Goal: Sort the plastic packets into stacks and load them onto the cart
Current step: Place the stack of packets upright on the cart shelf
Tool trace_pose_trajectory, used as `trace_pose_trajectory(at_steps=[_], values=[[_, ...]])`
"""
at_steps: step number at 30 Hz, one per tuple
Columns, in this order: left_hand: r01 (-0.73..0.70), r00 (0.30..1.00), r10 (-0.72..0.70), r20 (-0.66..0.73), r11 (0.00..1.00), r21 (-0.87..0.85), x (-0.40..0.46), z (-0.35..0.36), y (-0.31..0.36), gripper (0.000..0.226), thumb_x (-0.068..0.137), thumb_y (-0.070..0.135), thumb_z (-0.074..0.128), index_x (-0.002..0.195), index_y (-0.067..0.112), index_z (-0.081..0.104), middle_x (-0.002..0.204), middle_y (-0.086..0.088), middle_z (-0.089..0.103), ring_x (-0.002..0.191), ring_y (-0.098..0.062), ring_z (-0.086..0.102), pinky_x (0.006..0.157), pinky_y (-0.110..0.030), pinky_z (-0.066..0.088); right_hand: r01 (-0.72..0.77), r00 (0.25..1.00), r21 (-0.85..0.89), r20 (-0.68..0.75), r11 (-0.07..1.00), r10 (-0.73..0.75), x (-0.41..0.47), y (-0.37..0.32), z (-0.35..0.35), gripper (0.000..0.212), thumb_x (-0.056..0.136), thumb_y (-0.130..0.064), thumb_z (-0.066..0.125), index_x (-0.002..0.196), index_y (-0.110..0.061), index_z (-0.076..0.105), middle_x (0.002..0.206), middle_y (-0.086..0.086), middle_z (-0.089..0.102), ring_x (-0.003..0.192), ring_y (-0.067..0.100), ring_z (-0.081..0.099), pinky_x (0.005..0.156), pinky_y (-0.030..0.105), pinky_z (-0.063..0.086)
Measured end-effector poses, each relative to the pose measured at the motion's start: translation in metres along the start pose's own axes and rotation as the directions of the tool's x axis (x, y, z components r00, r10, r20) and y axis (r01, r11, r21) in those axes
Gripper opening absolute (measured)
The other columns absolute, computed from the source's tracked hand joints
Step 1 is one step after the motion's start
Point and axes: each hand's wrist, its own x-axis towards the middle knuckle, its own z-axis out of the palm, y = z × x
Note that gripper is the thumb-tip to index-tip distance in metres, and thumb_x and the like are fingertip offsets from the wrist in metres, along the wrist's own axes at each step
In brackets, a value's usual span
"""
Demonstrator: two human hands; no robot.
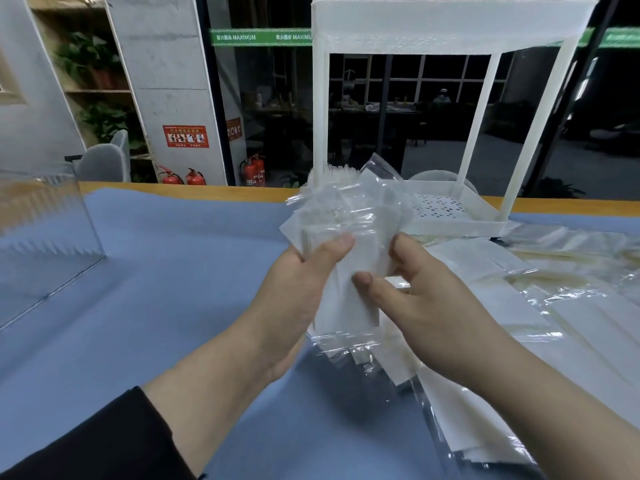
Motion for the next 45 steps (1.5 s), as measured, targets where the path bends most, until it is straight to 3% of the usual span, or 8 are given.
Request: trace_pose_trajectory(at_steps=[7, 15, 19, 23, 31, 36, 40, 45], values=[[-0.176, 0.979, 0.189, -0.075, 0.972, 0.154, -0.002, 0.003, 0.003, 0.076, 0.078, 0.08, 0.061, 0.133, 0.028, 0.055, 0.125, 0.002, 0.072, 0.117, -0.022, 0.068, 0.104, -0.051, 0.05, 0.155, 0.981, 0.154, -0.144, 0.976, -0.133, -0.001, -0.007, -0.003, 0.017, 0.091, -0.009, 0.07, 0.092, -0.024, 0.064, 0.074, -0.021, 0.068, 0.065, -0.003, 0.061, 0.061, 0.009, 0.045], [-0.54, 0.679, 0.646, -0.349, 0.762, 0.358, -0.037, -0.039, 0.043, 0.069, 0.086, 0.081, 0.032, 0.124, 0.03, 0.059, 0.102, -0.011, 0.072, 0.092, -0.03, 0.072, 0.085, -0.047, 0.058, 0.381, 0.925, -0.463, 0.192, 0.801, -0.329, -0.021, -0.032, 0.0, 0.038, 0.087, -0.028, 0.067, 0.102, -0.057, 0.048, 0.088, -0.019, 0.06, 0.08, 0.006, 0.054, 0.069, 0.022, 0.044], [-0.343, 0.784, 0.542, -0.303, 0.784, 0.517, -0.071, -0.046, 0.023, 0.067, 0.085, 0.085, 0.042, 0.091, 0.027, 0.077, 0.091, 0.001, 0.077, 0.088, -0.018, 0.073, 0.079, -0.033, 0.057, 0.418, 0.905, -0.507, 0.304, 0.754, -0.297, -0.027, -0.03, 0.028, 0.04, 0.086, -0.035, 0.061, 0.118, -0.053, 0.046, 0.098, -0.019, 0.06, 0.088, 0.004, 0.056, 0.073, 0.029, 0.049], [-0.02, 0.851, 0.303, -0.43, 0.836, 0.549, -0.065, -0.054, 0.0, 0.036, 0.097, 0.037, 0.064, 0.073, 0.012, 0.073, 0.082, -0.008, 0.074, 0.076, -0.011, 0.064, 0.073, -0.039, 0.049, 0.38, 0.906, -0.493, 0.368, 0.783, -0.208, -0.027, -0.012, 0.038, 0.035, 0.086, -0.04, 0.071, 0.118, -0.04, 0.056, 0.104, -0.023, 0.058, 0.094, 0.0, 0.052, 0.084, 0.026, 0.046], [-0.097, 0.825, 0.431, -0.365, 0.745, 0.66, -0.073, -0.048, 0.005, 0.061, 0.095, 0.05, 0.062, 0.054, 0.017, 0.03, 0.053, 0.01, 0.027, 0.054, -0.011, 0.026, 0.051, -0.026, 0.021, 0.211, 0.94, -0.356, 0.329, 0.91, -0.09, -0.028, -0.005, 0.031, 0.038, 0.082, -0.042, 0.076, 0.11, -0.052, 0.052, 0.107, -0.024, 0.062, 0.098, -0.004, 0.057, 0.081, 0.019, 0.048], [-0.076, 0.765, 0.464, -0.447, 0.754, 0.652, -0.065, -0.062, 0.002, 0.017, 0.096, 0.029, 0.058, 0.085, 0.028, 0.07, 0.08, 0.012, 0.069, 0.078, -0.002, 0.061, 0.069, -0.016, 0.044, 0.245, 0.943, -0.343, 0.3, 0.907, -0.142, -0.028, -0.005, 0.033, 0.026, 0.088, -0.027, 0.071, 0.107, -0.04, 0.059, 0.101, -0.02, 0.063, 0.094, 0.003, 0.057, 0.082, 0.029, 0.049], [-0.339, 0.724, 0.667, -0.174, 0.565, 0.752, -0.072, -0.055, 0.003, 0.039, 0.097, 0.055, 0.053, 0.09, 0.022, 0.072, 0.093, 0.01, 0.069, 0.096, -0.006, 0.063, 0.083, -0.016, 0.045, 0.34, 0.93, -0.386, 0.277, 0.858, -0.244, -0.026, -0.01, 0.027, 0.027, 0.085, -0.022, 0.071, 0.104, -0.039, 0.062, 0.098, -0.022, 0.062, 0.093, -0.001, 0.056, 0.079, 0.016, 0.042], [-0.118, 0.802, 0.506, -0.318, 0.656, 0.745, -0.06, -0.061, -0.003, 0.031, 0.092, 0.03, 0.06, 0.073, 0.007, 0.068, 0.08, -0.005, 0.068, 0.083, -0.017, 0.062, 0.075, -0.03, 0.048, 0.344, 0.922, -0.398, 0.312, 0.85, -0.227, -0.024, -0.005, 0.029, 0.03, 0.085, -0.024, 0.072, 0.11, -0.037, 0.064, 0.099, -0.021, 0.061, 0.095, 0.0, 0.055, 0.079, 0.011, 0.039]])
